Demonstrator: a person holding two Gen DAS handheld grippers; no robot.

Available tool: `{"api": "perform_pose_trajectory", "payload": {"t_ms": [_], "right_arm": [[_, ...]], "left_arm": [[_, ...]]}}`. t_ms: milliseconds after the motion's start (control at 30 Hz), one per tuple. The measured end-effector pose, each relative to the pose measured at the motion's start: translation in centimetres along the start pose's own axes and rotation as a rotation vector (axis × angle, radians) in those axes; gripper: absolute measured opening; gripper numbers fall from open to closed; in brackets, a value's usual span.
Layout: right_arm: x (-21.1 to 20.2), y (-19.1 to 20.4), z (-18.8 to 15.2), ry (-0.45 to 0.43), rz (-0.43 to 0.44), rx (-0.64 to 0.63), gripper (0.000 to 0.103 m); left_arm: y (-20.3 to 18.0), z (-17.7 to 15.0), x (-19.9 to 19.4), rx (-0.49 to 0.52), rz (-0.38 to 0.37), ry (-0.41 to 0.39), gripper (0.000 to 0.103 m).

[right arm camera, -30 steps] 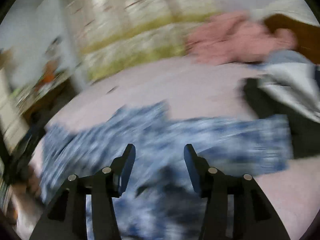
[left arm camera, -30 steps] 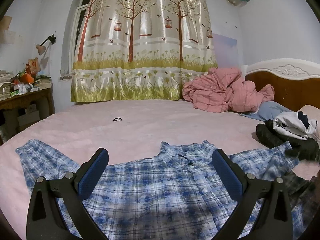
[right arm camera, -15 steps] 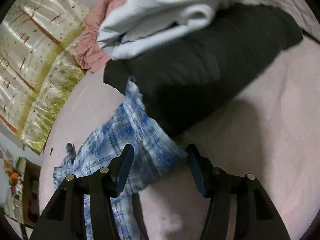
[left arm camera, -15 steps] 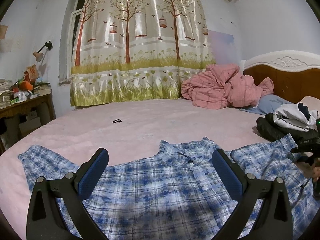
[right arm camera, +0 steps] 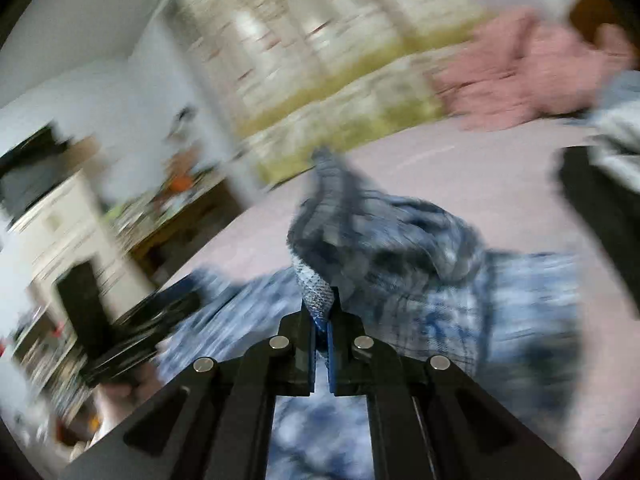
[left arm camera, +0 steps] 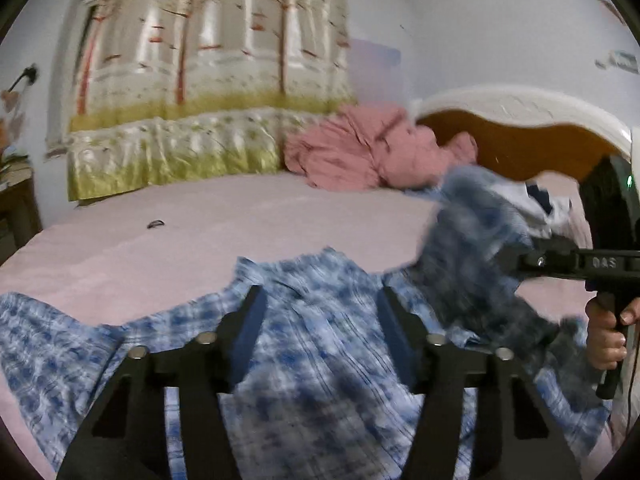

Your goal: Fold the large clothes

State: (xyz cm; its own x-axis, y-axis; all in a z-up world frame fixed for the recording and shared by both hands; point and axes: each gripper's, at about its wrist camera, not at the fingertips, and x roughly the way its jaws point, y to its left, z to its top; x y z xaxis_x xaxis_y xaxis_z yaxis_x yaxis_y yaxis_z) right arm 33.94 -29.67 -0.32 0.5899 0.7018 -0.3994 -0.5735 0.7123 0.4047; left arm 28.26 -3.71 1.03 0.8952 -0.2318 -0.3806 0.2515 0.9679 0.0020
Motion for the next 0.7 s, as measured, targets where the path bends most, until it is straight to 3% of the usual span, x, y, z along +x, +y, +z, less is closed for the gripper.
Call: {"api": "perform_pose_trajectory", "payload": {"t_ms": [167,233,267,333,367,400,467,567,700], "right_arm": [[6.4,2.3,-2.8,0.239,-0.114,-0.078,0.006],[7.5,2.5,-3.6,0.296,-0.123,-0.064,0.01],[7.6,2.3,-3.6,0.294,-0.123,-0.056,0.017],[6.3,2.3,-3.3,0.238,-0.143,-0.036,0.042],[5.9,2.1,-2.5,0.199,-0.172,-0.022,0.068],[5.2,1.9,-2.3,0.144,-0.212,-0.009,0.077],[3.0,2.0,-1.9,0.043,-0.273,-0.016,0.077],[1.4,1.3,-1.0,-0.051,-0.356,-0.017,0.077],[0.6,0.6,-0.3,-0.069,-0.461,-0.018,0.077]], "left_arm": [[-1.5,-0.3,1.0,0.064,0.051,0.048,0.054],[-1.4,-0.6,1.8,0.04,0.044,0.103,0.056],[-1.2,-0.8,2.5,0.017,0.029,0.143,0.058],[-0.7,-1.3,3.7,-0.039,-0.013,0.217,0.064],[-0.3,-1.6,4.4,-0.077,-0.032,0.255,0.077],[-0.1,-2.2,4.9,-0.114,-0.04,0.283,0.089],[0.2,-3.4,5.6,-0.189,-0.072,0.323,0.09],[0.6,-4.0,6.0,-0.3,-0.192,0.359,0.09],[0.1,-4.2,5.9,-0.383,-0.323,0.402,0.09]]}}
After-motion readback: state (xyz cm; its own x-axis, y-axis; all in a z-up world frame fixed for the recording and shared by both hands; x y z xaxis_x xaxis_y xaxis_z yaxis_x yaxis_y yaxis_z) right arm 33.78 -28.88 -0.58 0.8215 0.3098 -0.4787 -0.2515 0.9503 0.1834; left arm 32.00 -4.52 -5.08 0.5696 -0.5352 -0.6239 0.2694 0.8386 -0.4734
